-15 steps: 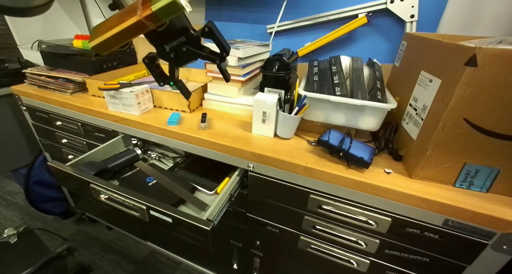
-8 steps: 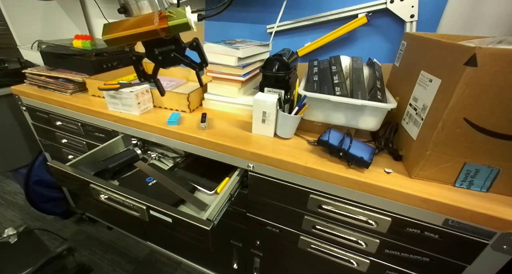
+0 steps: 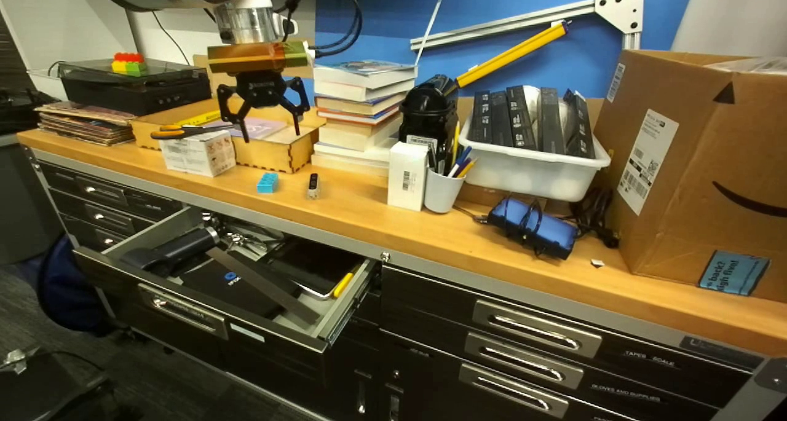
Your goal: Put the Lego in the open drawer and then close the drawer
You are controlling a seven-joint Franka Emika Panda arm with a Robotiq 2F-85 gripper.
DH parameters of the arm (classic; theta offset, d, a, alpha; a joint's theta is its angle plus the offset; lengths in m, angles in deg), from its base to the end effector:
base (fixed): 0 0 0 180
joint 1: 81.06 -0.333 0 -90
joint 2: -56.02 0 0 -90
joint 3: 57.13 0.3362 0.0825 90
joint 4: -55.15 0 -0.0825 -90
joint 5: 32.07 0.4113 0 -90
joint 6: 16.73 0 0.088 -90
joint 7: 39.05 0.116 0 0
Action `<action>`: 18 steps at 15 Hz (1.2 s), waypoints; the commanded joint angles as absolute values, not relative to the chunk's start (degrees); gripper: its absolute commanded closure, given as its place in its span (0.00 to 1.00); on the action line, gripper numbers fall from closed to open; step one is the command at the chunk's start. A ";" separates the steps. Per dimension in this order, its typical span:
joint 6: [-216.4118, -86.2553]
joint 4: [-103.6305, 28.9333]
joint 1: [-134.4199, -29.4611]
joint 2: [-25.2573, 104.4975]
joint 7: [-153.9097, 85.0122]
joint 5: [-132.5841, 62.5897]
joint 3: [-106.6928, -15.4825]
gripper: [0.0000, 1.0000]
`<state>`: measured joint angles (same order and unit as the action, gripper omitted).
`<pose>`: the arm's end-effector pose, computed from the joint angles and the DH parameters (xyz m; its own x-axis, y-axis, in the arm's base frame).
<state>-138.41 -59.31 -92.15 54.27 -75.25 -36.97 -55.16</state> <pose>0.5825 0.1304 0.4520 0.6190 0.7848 0.0309 0.7776 -0.6179 0.1163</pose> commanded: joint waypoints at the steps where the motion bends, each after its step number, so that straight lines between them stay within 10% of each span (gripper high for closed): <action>1: -137.03 -50.22 -90.62 44.17 -75.85 -37.23 -52.24 0.00; 15: -139.04 -45.63 -90.29 31.37 -65.76 -37.54 -47.67 0.00; 16: -139.69 -46.12 -90.45 31.42 -64.82 -38.16 -47.76 0.25; 18: -141.86 -47.65 -90.45 32.34 -63.12 -38.91 -47.99 0.34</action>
